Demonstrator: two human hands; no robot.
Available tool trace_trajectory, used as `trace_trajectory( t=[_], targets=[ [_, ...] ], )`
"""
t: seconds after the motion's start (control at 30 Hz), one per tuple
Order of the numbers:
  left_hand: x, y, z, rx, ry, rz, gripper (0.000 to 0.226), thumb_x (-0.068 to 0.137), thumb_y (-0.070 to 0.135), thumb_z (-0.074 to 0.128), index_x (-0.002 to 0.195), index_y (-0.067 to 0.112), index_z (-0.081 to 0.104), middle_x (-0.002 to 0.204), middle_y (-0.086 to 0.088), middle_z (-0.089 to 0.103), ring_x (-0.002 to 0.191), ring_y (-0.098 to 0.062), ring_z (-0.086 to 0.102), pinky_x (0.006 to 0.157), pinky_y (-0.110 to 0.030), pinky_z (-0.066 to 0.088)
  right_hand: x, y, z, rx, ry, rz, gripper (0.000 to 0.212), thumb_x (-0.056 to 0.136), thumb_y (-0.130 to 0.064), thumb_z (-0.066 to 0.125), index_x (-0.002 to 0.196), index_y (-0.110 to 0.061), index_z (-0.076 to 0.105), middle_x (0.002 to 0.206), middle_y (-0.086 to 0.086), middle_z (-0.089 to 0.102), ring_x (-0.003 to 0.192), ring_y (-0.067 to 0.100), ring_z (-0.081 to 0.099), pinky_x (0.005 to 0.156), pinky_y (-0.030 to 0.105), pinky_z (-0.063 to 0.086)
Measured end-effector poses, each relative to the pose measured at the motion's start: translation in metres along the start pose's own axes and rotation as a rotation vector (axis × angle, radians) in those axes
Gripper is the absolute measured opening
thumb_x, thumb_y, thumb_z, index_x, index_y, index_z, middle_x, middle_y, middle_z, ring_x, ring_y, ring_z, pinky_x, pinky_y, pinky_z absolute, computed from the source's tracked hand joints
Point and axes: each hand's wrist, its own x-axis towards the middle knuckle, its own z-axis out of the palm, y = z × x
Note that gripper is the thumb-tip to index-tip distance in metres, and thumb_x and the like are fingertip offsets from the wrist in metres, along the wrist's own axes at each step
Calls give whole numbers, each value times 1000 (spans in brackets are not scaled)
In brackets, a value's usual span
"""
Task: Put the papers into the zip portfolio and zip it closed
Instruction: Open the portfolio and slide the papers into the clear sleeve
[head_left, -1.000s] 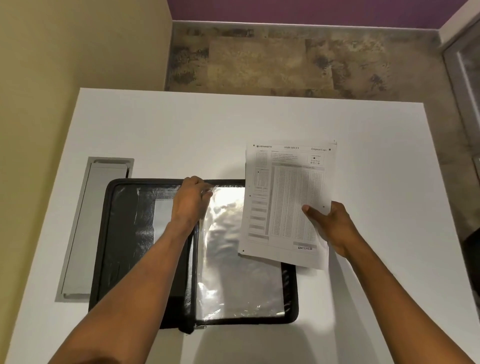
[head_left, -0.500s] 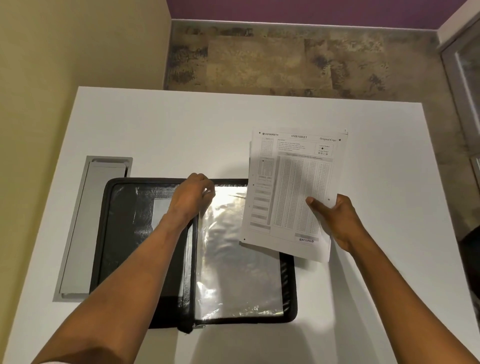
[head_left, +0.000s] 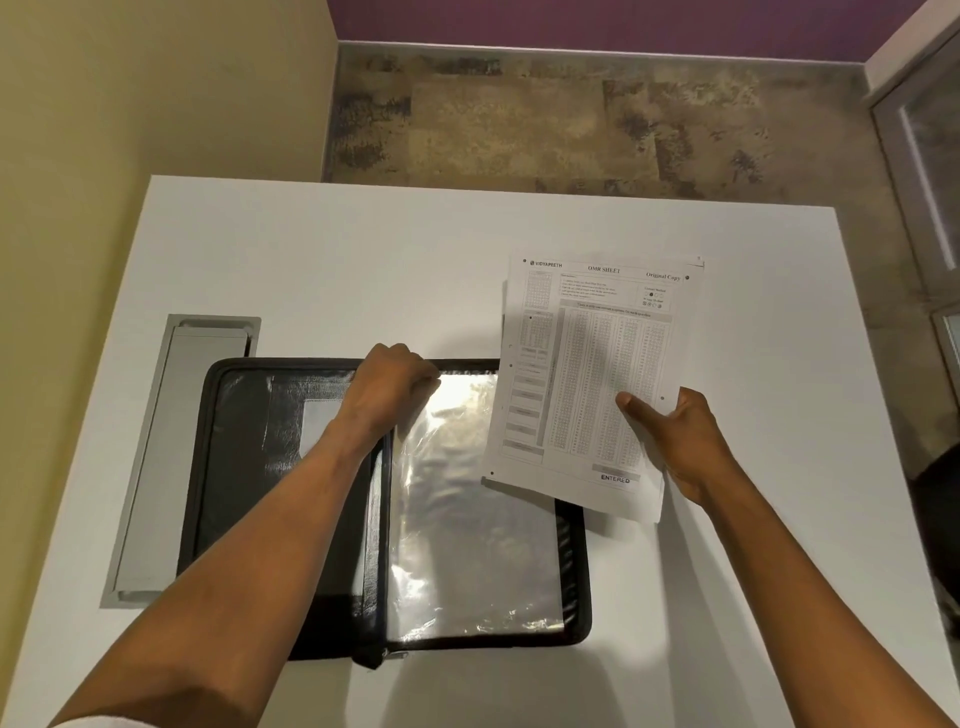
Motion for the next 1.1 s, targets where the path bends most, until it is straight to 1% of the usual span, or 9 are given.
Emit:
trace_trajectory(
  t=[0.07, 0.13, 0.2, 0.33, 0.43, 0.57, 0.7, 0.93, 1.1],
  targets=[
    [-4, 0, 3, -13, 45, 7, 19, 86, 7, 70, 69, 13, 75, 67, -2, 70, 67, -26, 59, 63, -38, 45, 0, -2, -3, -27, 29, -14, 29, 93, -26, 76, 122, -22, 72, 108, -12, 80, 97, 9, 77, 76, 18, 62],
    [-9, 0, 7, -40, 70, -12, 10, 87, 9, 74, 79, 13, 80, 86, 1, 77, 83, -27, 63, 75, -43, 49, 2, -7, -5, -46, 58, -39, 27, 93, -28, 77, 120, -25, 73, 106, -15, 80, 97, 7, 77, 75, 17, 61],
    [-12, 0, 11, -70, 33, -37, 8, 88, 14, 73, 83, 16, 78, 90, 4, 75, 87, -24, 62, 81, -42, 48, 5, -15, -6, -64, 77, -73, 25, 93, -28, 77, 118, -30, 72, 103, -19, 79, 95, 5, 76, 73, 14, 60],
    [-10, 1, 18, -170, -47, -145, 9, 90, 29, 63, 87, 28, 72, 83, 15, 70, 78, -9, 57, 63, -25, 39, 18, -40, -1, -87, 84, -141, 20, 93, -27, 76, 112, -33, 72, 98, -20, 79, 93, 4, 77, 76, 18, 62],
    [-10, 0, 23, -214, -49, -202, 12, 92, 39, 66, 97, 32, 76, 91, 18, 73, 77, -5, 57, 61, -12, 34, 35, -63, 9, -113, 73, -197, 20, 94, -27, 76, 113, -29, 72, 96, -17, 78, 90, 2, 76, 75, 16, 62],
    [-14, -1, 28, -276, -51, -216, 14, 94, 40, 70, 102, 32, 78, 99, 15, 75, 86, -7, 66, 70, -23, 49, 63, -96, 28, -152, 33, -259, 34, 94, -30, 76, 126, -21, 70, 105, -16, 75, 91, -1, 74, 74, 13, 59],
    [-18, 0, 33, -366, -44, -256, 13, 93, 37, 74, 101, 29, 79, 96, 13, 74, 86, -9, 69, 77, -33, 56, 88, -122, 51, -209, -78, -293, 39, 95, -31, 75, 131, -20, 68, 113, -13, 74, 99, 5, 74, 84, 21, 61],
    [-24, 1, 44, -450, 46, -272, 5, 89, 37, 76, 94, 36, 77, 102, 28, 67, 86, 0, 66, 71, -18, 48, 115, -139, 93, -425, -214, -319, 40, 96, -33, 72, 132, -16, 69, 120, -1, 73, 102, 17, 72, 89, 39, 61],
    [-24, 0, 45, -426, 84, -254, 10, 90, 41, 75, 100, 39, 75, 104, 31, 67, 90, 5, 66, 69, -11, 43, 120, -143, 111, -509, -279, -352, 35, 98, -27, 69, 129, -11, 69, 119, 4, 73, 101, 22, 72, 88, 40, 61]
  ],
)
